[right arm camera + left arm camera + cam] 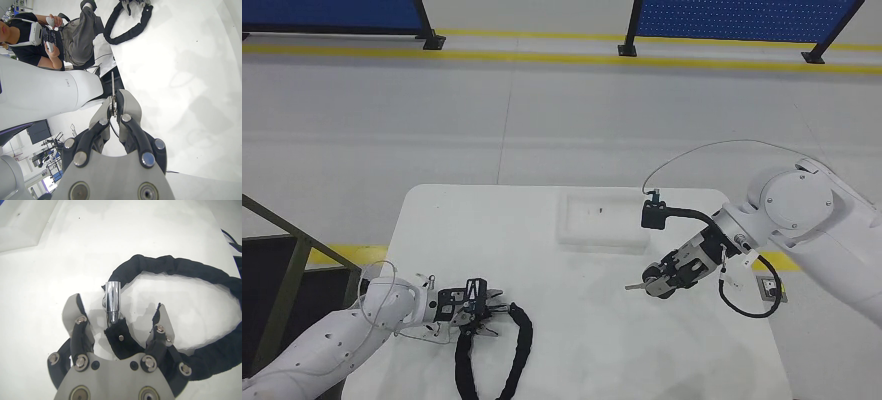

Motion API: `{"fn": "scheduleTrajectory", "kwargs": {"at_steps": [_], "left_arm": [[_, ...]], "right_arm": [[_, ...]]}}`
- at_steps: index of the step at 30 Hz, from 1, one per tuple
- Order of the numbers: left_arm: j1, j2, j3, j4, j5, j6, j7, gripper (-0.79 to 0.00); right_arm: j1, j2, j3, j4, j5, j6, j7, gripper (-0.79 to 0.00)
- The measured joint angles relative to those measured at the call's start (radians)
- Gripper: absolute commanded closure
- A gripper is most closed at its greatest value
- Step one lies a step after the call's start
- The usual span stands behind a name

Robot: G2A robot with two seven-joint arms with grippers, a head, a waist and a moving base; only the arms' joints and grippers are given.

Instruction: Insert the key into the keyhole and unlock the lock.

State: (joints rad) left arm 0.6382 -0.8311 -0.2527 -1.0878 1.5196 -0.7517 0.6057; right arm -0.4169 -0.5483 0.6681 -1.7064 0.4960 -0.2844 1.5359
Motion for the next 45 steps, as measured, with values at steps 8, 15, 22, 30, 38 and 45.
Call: {"fn": "scheduleTrajectory", "kwargs": {"at_steps": [8,15,22,30,38,45], "left_arm": [[0.021,-0.003,-0.037,0.017,-0.013,0.001,-0.009,0.0],[0.032,0.001,-0.085,-0.011,-0.046,-0.02,0.001,0.0],[0.031,0.019,-0.132,-0.078,-0.059,-0.136,0.058,0.0],[0.003,0.025,-0.183,-0.171,-0.056,-0.259,0.145,0.0],[-0.041,0.022,-0.184,-0.273,-0.073,-0.261,0.203,0.0],[-0.076,0.022,-0.184,-0.336,-0.169,-0.261,0.202,0.0]], "right_arm": [[0.0,0.0,0.0,0.0,0.0,0.0,0.0,0.0],[0.0,0.0,0.0,0.0,0.0,0.0,0.0,0.0],[0.0,0.0,0.0,0.0,0.0,0.0,0.0,0.0],[-0.012,-0.001,0.002,-0.037,-0.011,0.017,-0.023,0.0],[0.034,-0.007,-0.003,-0.081,0.05,0.18,0.0,0.0],[0.113,-0.007,-0.042,0.016,0.114,0.248,0.0,0.0]]}}
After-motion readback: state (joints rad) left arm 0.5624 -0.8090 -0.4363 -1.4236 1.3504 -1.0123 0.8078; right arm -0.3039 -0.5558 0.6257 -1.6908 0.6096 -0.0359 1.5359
